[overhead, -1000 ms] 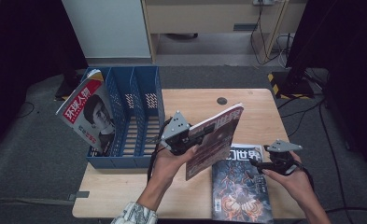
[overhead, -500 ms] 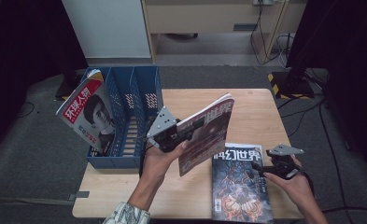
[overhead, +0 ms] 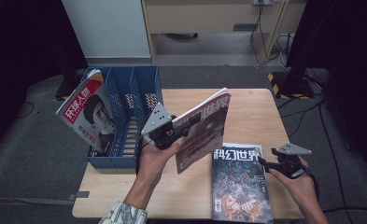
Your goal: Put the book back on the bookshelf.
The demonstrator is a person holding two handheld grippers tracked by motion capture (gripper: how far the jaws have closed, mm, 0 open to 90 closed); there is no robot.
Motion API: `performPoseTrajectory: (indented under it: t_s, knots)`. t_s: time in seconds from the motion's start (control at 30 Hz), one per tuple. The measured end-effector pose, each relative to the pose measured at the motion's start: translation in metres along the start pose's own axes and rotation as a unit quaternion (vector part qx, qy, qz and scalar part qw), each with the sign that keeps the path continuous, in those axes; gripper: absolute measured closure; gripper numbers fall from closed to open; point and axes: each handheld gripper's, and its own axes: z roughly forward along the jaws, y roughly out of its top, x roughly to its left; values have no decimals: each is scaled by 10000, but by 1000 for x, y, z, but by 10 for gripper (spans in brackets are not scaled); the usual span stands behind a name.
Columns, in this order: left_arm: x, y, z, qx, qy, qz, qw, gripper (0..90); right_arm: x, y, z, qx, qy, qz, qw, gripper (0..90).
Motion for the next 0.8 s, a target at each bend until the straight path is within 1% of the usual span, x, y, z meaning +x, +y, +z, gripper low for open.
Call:
performPoseTrajectory:
  t_s: [0.03,0.07,0.1,0.13,0.17,0.23,0.3,0.33,0.43,0.47,0.6,0.63,0.73,0.8]
  knots:
    - [0,2,-1,-20,18,-4,10000,839,-5,-2,-2,-7,-173,63,9998,383]
    - [0,2,-1,-20,18,-4,10000,839,-5,-2,-2,-7,-173,63,9998,383]
    - [0,3,-2,-36,25,-12,10000,839,-10,-5,-3,32,-318,149,9994,430]
    - [0,4,-3,-39,38,-8,10000,839,-10,-5,-3,32,-318,149,9994,430]
    - [1,6,-5,-47,65,-11,10000,839,-14,-9,-2,96,-391,274,9988,453]
    - [1,7,-6,-59,85,1,9999,839,-16,-12,-1,201,-397,321,9985,457]
    - [2,8,-7,-76,99,10,9999,839,-17,-13,0,239,-430,346,9982,459]
    - [2,8,-8,-84,103,7,9999,839,-17,-14,1,319,-440,350,9979,461]
    - [3,10,-10,-97,114,4,9999,839,-18,-18,5,442,-431,318,9976,462]
    - [4,11,-11,-111,131,2,9999,839,-18,-20,9,453,-366,299,9979,476]
    - [6,13,-14,-116,176,14,9998,839,-18,-21,11,410,-330,322,9981,479]
    - [7,14,-15,-120,194,17,9997,839,-17,-22,12,475,-320,292,9979,478]
    - [8,14,-18,-148,217,-2,9997,839,-17,-23,13,523,-329,297,9976,477]
    - [9,14,-21,-152,229,8,9996,839,-18,-24,14,571,-321,367,9972,476]
